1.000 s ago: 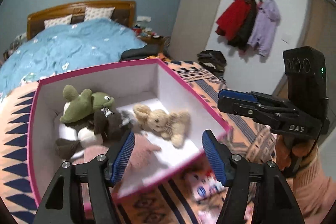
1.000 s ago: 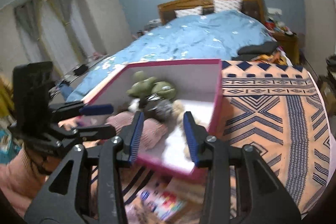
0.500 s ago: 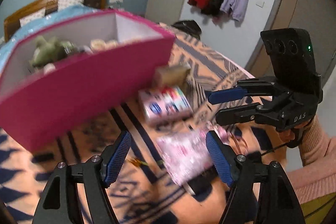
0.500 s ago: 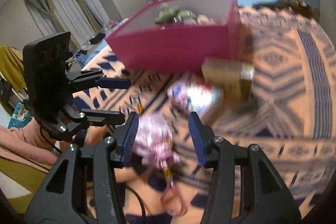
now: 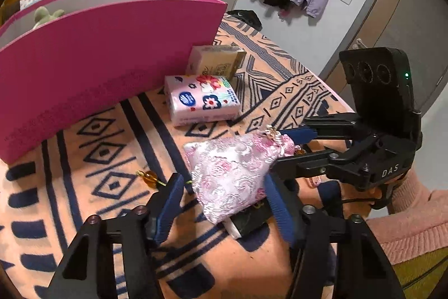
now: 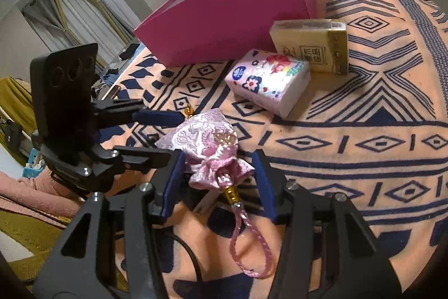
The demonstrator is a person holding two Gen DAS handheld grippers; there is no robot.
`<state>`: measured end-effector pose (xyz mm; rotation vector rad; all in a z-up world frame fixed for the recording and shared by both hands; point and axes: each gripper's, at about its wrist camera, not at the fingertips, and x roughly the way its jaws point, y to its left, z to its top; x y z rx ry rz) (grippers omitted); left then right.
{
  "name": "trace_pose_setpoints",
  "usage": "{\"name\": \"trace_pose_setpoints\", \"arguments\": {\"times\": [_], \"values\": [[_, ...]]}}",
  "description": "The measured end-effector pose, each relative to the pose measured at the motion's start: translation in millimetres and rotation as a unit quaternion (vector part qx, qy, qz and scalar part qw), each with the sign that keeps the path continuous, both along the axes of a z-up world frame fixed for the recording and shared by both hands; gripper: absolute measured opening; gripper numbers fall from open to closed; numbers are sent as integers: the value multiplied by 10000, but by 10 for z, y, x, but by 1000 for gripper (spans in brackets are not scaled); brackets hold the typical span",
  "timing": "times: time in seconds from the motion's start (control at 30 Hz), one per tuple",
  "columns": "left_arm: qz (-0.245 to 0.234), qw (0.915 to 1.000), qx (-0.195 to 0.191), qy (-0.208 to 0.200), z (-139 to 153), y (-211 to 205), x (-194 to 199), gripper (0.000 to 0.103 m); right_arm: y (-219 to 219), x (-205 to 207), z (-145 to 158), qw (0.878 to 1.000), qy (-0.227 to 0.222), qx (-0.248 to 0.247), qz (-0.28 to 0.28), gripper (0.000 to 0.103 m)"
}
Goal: Organize objects
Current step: 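Grasp the pink floral pouch and lift it toward the box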
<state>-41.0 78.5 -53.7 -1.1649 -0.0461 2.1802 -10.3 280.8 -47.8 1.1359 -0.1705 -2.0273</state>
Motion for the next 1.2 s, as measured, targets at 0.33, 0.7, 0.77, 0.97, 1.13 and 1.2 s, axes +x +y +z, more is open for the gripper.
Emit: {"name": "trace_pose_setpoints", "arguments": {"times": [0.33, 0.7, 0.77, 0.97, 1.13, 1.2], "values": [[-4, 9997, 233, -81, 18, 55, 22, 57, -19, 31, 107, 9998, 167, -3, -76, 38], [185, 9987, 367, 285, 304, -24, -4, 55, -96, 16, 458, 9973, 733, -89, 10, 37], [231, 9983, 373, 387, 384, -52, -26, 55, -112, -12, 544, 9964, 836, -120, 27, 37], [336, 9958, 318, 792, 708, -127, -117, 55, -180, -144, 863, 9925, 1198, -231, 90, 37], [425, 9926, 235, 1116, 1029, -152, -300, 55, -228, -356, 1184, 9882, 1483, -352, 140, 37], [471, 9916, 179, 1194, 1129, -150, -394, 55, -245, -485, 1297, 9871, 1538, -428, 145, 37]]}}
